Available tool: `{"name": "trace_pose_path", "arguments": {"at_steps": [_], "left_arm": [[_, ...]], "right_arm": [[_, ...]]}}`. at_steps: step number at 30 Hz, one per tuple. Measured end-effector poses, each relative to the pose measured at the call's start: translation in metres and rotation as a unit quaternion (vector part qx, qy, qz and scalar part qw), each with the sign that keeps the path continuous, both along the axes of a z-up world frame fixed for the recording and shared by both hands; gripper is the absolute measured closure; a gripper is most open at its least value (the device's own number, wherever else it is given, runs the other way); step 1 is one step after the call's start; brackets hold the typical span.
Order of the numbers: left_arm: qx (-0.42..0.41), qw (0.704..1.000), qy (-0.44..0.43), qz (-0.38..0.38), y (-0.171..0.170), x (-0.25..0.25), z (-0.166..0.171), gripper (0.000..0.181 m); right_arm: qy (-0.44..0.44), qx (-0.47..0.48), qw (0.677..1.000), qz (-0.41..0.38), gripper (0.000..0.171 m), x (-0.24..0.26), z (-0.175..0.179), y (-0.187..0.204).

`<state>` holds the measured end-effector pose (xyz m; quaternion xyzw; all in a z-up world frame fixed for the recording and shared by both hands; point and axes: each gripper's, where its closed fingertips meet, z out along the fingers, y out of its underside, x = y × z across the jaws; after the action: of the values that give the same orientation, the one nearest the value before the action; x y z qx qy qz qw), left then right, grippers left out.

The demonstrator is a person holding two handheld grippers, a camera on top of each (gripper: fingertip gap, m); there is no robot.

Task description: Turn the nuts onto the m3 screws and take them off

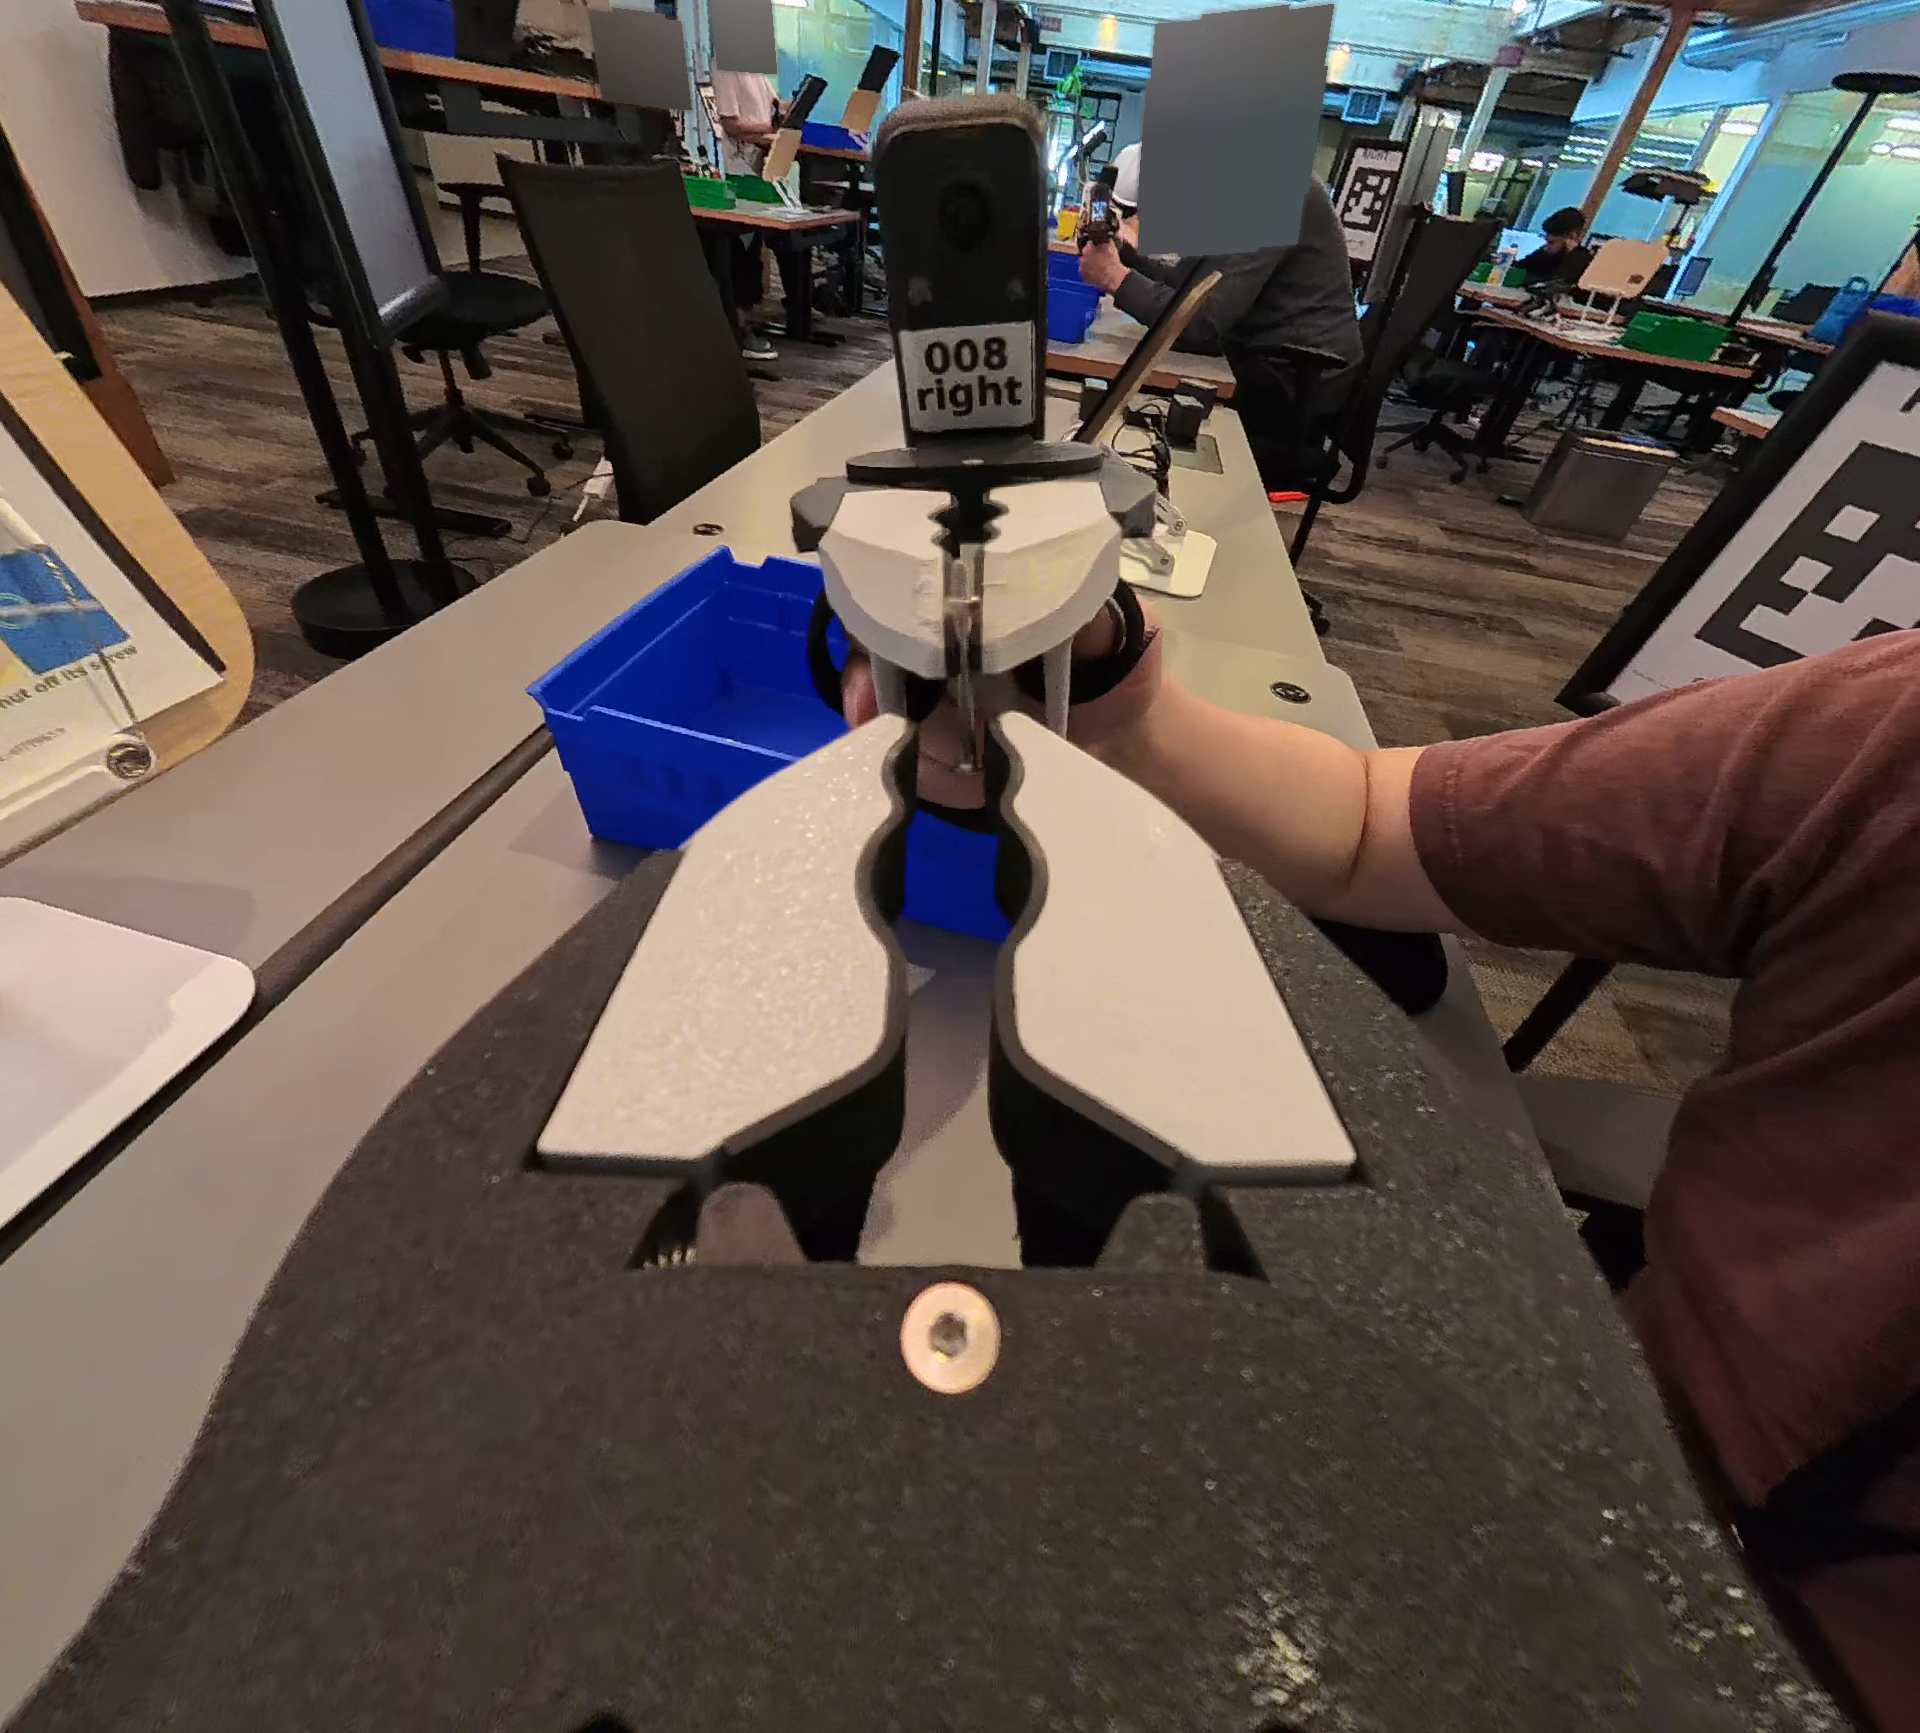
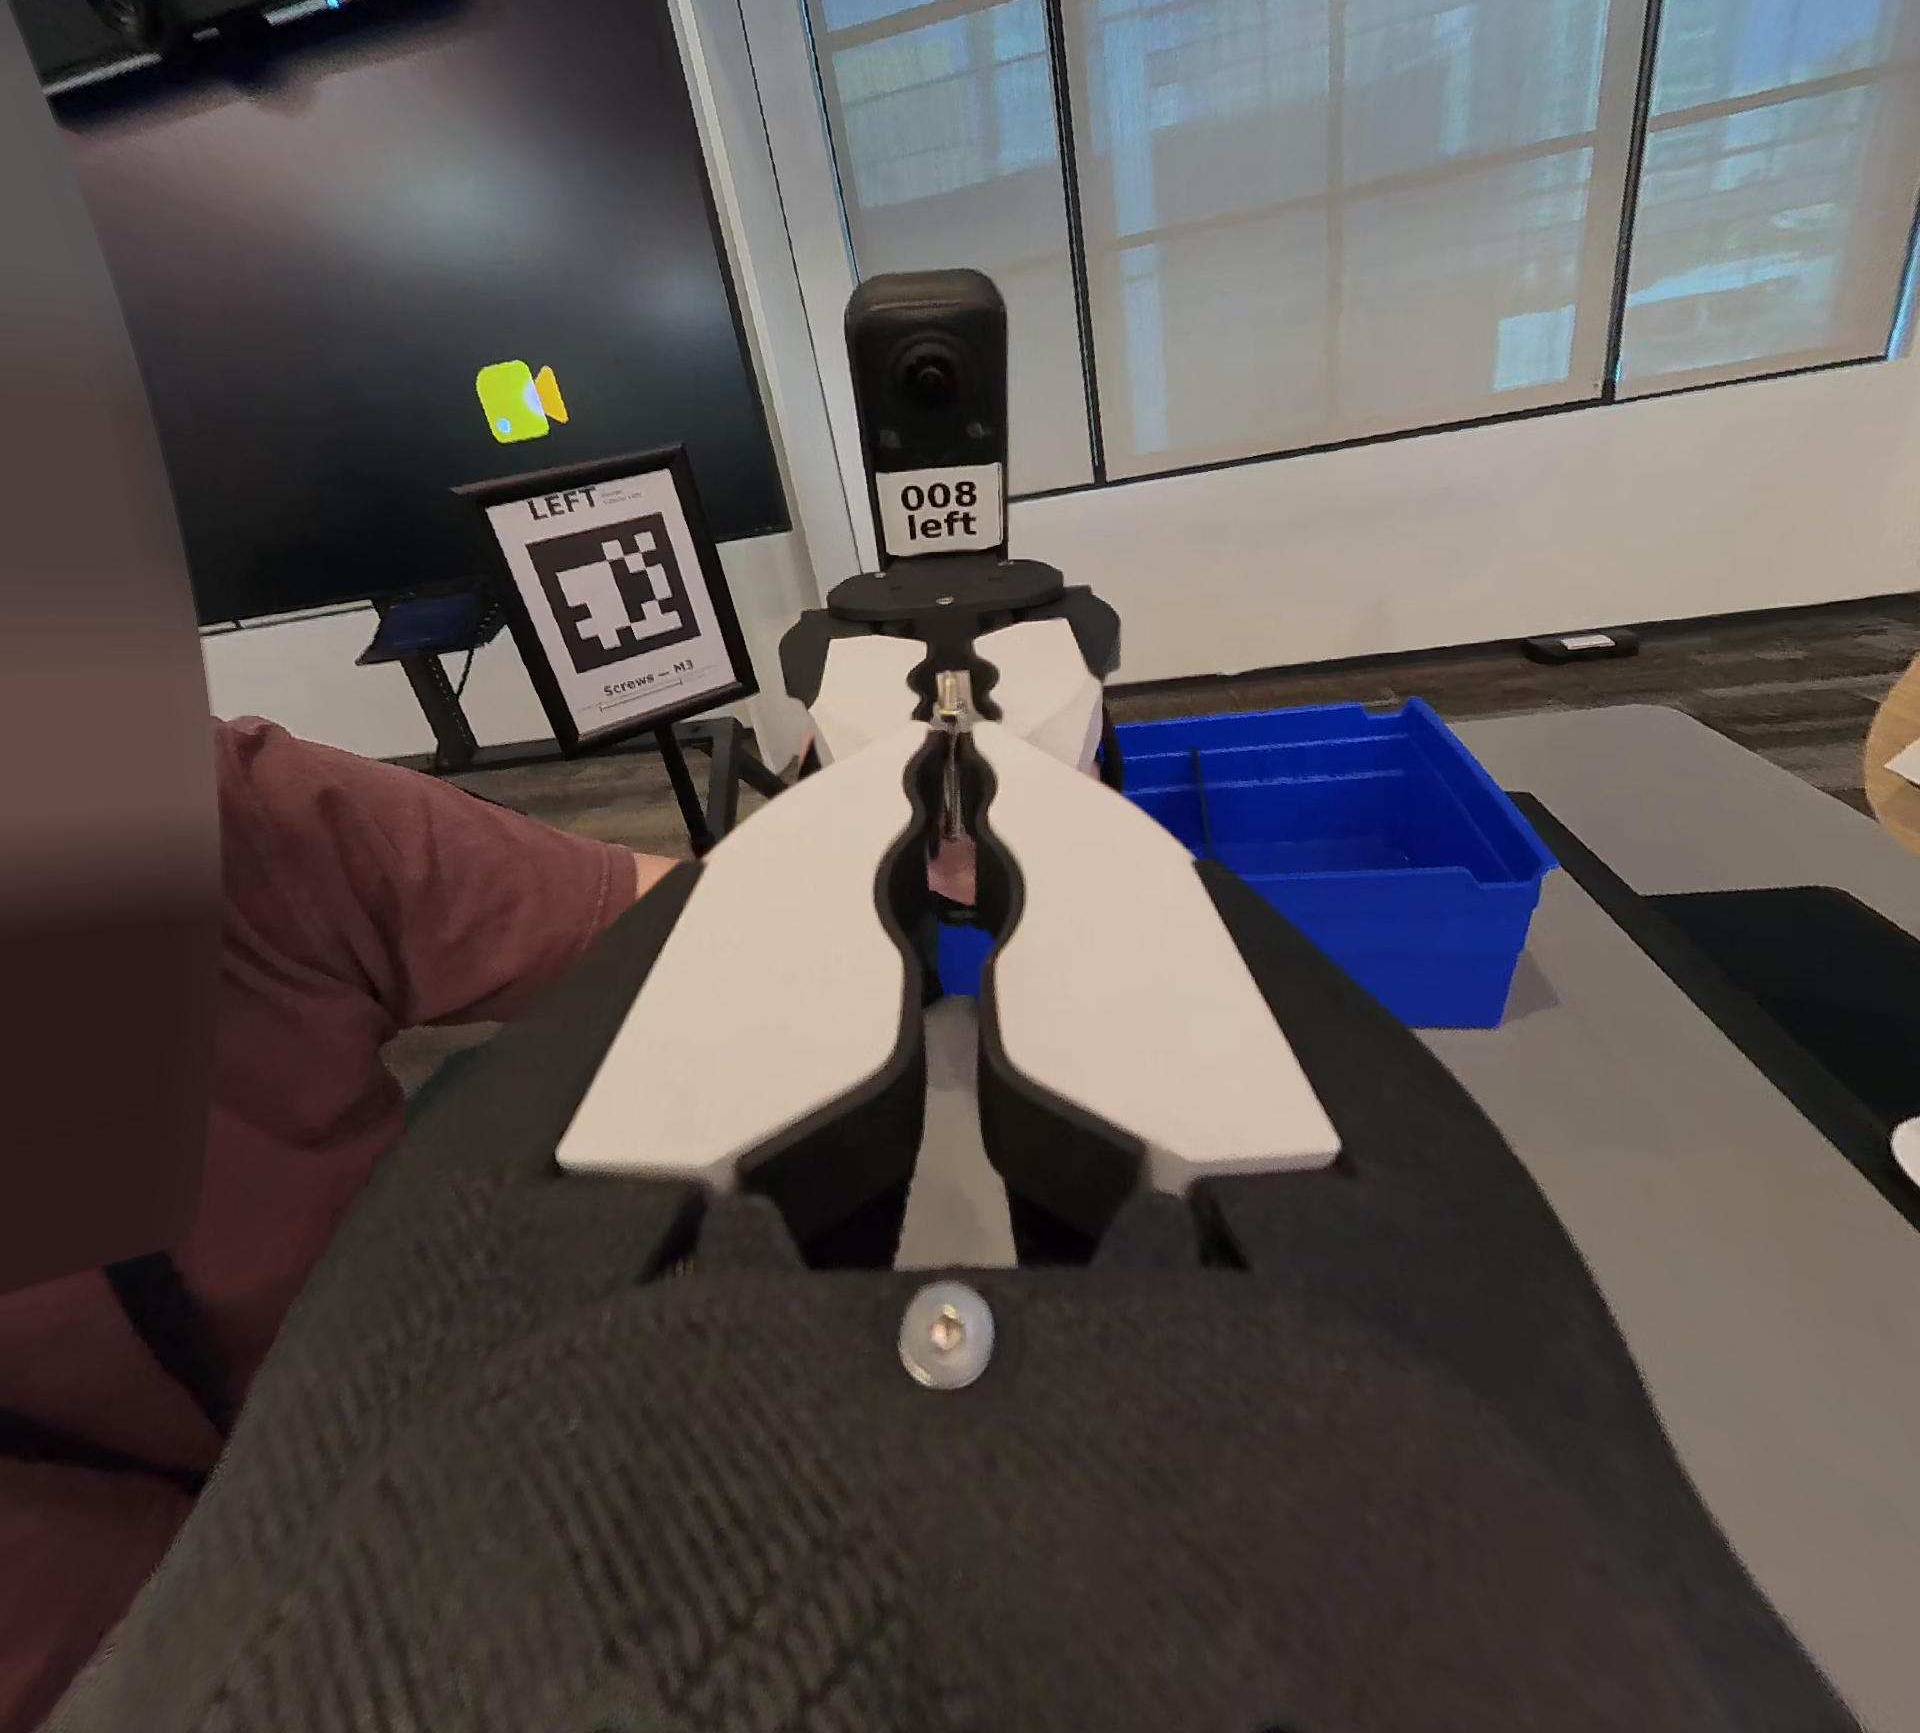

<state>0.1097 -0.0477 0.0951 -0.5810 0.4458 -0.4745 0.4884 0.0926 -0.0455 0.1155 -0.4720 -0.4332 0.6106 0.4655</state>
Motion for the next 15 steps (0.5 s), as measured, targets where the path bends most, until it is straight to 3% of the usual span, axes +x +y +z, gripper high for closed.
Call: {"name": "trace_pose_path", "arguments": {"at_steps": [6, 15], "left_arm": [[0.008, 0.999, 0.045, 0.009, 0.002, 0.003, -0.014, 0.171], [0.009, 0.999, 0.045, -0.005, -0.004, 0.008, -0.015, 0.171]], "right_arm": [[0.006, -0.007, 1.0, -0.002, 0.168, 0.003, 0.001, 0.003], [-0.016, 0.013, 1.0, -0.008, 0.168, 0.0, -0.004, 0.002]]}}
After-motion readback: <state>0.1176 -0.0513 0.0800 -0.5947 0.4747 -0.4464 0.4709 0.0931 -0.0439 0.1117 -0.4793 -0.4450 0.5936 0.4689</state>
